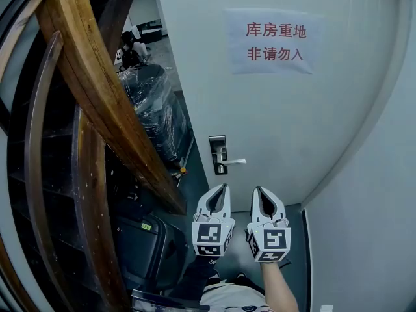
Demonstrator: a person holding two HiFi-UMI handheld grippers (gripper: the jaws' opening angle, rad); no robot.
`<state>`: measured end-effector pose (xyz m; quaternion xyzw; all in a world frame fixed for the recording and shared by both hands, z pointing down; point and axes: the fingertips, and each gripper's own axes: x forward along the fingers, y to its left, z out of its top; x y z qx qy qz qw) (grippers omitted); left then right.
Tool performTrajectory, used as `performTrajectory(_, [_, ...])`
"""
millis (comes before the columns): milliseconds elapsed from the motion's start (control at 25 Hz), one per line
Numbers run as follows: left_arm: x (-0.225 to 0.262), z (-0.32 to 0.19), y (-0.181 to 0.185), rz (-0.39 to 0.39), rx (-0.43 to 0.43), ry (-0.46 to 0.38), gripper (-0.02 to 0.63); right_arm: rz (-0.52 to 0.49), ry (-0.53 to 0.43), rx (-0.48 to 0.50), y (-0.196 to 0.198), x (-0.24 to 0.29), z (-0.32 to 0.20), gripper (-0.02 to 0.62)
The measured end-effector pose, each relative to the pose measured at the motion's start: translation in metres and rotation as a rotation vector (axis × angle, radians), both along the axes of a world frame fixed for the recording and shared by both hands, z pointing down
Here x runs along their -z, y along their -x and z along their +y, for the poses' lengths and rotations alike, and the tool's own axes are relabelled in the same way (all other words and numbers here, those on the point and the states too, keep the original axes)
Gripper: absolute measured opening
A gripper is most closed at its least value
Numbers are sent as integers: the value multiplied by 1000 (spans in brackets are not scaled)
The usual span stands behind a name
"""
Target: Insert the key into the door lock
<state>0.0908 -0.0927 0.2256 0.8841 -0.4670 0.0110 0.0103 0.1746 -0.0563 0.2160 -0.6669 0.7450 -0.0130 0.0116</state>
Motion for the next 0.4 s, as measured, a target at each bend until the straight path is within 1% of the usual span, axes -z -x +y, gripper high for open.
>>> performTrajectory(400, [-6, -5, 10, -10, 11, 6, 2, 5, 9, 19, 10, -4, -6, 5])
